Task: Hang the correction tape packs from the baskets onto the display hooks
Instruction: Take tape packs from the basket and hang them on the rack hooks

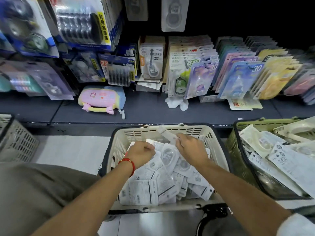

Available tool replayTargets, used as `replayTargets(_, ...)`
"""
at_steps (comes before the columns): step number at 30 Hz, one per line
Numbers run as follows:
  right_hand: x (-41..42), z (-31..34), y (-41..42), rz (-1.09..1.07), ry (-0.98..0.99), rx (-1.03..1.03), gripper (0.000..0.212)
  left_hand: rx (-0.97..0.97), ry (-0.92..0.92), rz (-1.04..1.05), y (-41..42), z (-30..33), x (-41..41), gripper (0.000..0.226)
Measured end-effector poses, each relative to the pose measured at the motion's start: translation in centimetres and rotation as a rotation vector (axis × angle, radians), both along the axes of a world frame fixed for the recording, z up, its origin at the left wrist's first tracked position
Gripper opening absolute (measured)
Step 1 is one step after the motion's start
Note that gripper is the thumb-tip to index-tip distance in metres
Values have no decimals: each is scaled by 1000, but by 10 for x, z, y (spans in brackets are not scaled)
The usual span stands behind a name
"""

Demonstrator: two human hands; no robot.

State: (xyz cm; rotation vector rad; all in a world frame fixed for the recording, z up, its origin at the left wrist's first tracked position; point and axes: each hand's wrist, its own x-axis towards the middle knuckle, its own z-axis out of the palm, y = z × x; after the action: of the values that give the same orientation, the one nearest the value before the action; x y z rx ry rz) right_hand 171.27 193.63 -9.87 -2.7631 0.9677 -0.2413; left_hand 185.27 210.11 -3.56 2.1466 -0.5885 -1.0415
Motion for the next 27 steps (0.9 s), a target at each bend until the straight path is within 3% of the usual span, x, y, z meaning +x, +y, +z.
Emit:
replayTargets(2, 9, 19, 10, -28, -234, 104, 21, -171, 271, 186, 4, 0, -13, 33)
replayTargets(5, 27, 42, 37, 57, -376, 498, 21, -361, 542, 328, 4, -1, -24, 42)
replayTargets(7, 37, 49, 56, 131, -408, 774, 20, -411, 551, 416, 9, -4, -21, 40)
replayTargets(9, 39, 45, 68, 106, -417, 864, 14, -405, 470, 537, 18, -9, -15, 33)
replayTargets(11, 34, 31, 70, -55, -292, 736, 15, -349, 351, 645, 29, -18, -5, 29)
replayTargets(14, 13, 7, 71, -135, 382, 449, 25, -335, 336, 722, 43, -22, 9, 30)
replayTargets(16, 0, -9, 75, -86, 581, 596, 30, -323, 350, 697, 48, -22, 12, 30)
replayTargets(19, -9, -12, 63, -67, 470, 736, 23, -325, 322, 652, 51, -17, 12, 32)
replayTargets(22, -13, 11, 34, -177, 256, 624, 16, -355, 369, 672, 49, -11, 15, 33)
replayTargets(25, -18, 42, 12, -193, 5, 305, 12, -305, 599, 684, 47, -10, 19, 37)
replayTargets(27, -14, 59, 9, -94, -215, 325, 11, -291, 800, 649, 46, -11, 21, 47)
